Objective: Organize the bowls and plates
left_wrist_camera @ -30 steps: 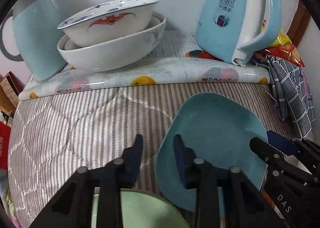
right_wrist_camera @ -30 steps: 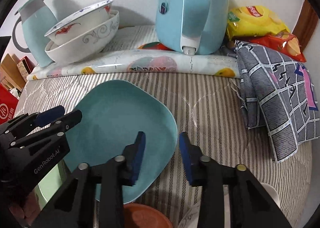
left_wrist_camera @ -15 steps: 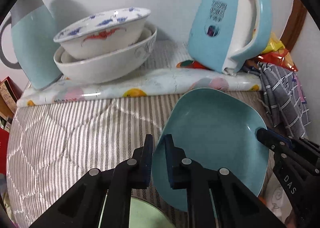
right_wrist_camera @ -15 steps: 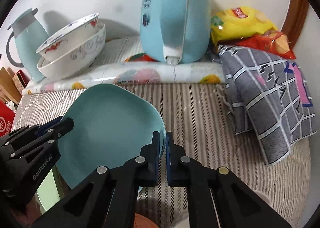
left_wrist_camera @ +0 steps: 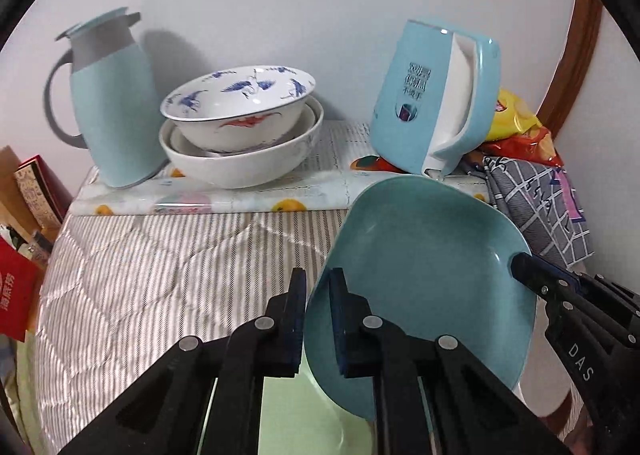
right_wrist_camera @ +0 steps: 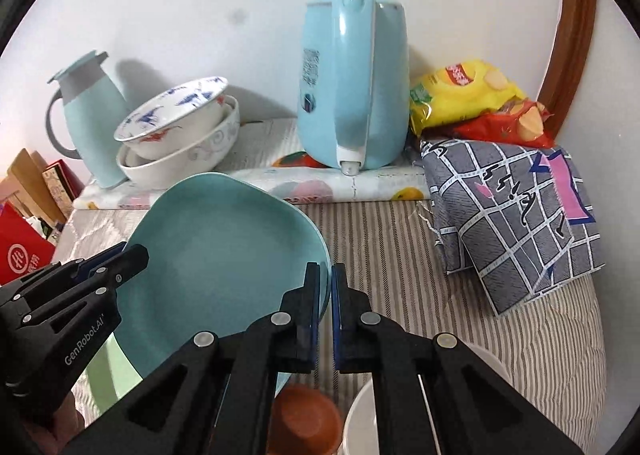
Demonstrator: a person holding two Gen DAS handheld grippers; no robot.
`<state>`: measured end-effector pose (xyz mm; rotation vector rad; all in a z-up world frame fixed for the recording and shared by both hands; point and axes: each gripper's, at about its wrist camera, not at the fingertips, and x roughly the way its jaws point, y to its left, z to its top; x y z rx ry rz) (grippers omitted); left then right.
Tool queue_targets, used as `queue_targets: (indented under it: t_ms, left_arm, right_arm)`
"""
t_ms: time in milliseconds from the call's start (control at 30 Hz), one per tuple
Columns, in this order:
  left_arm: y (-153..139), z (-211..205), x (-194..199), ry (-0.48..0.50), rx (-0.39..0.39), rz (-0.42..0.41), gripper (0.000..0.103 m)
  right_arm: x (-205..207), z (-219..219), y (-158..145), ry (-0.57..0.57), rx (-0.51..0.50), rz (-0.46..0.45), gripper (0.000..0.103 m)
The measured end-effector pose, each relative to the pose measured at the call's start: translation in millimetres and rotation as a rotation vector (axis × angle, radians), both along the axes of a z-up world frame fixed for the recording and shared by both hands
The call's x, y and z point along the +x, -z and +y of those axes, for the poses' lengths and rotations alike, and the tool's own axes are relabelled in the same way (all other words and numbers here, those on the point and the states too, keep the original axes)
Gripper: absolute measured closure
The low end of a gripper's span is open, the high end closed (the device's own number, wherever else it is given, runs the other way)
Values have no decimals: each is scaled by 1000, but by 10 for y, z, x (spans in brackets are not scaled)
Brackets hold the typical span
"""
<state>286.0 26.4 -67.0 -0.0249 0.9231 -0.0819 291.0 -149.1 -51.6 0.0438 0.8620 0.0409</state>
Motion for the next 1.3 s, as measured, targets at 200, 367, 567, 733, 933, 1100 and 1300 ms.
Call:
queue_targets:
  t_ms: [200, 367, 567, 733, 933, 1100, 1300]
  left_arm:
    - [-96, 151, -302, -23, -14, -13, 92]
    - [-113, 299, -576, -44, -11, -12, 92]
    - [-26, 551, -829, -95, -19, 4, 92]
    - [102, 767, -966, -145, -34, 35, 92]
    - [246, 946, -1010, -194, -42, 69, 92]
    - [335, 993, -949, -213, -38, 88, 92]
    - [444, 936, -881, -202, -21, 117, 92]
  right_arm:
    - [-257, 112, -138, -17, 0, -26, 98]
    - [-481, 240, -184, -43, 2, -39, 98]
    - [-660, 484, -99, -91, -7, -30, 98]
    - [-754, 704, -7, -142, -24, -17, 98]
    - [-744, 941, 134, -202, -39, 8, 98]
    - [-644, 1049, 223, -234, -45, 23, 98]
    - [-484, 1089, 351, -251, -72, 40, 98]
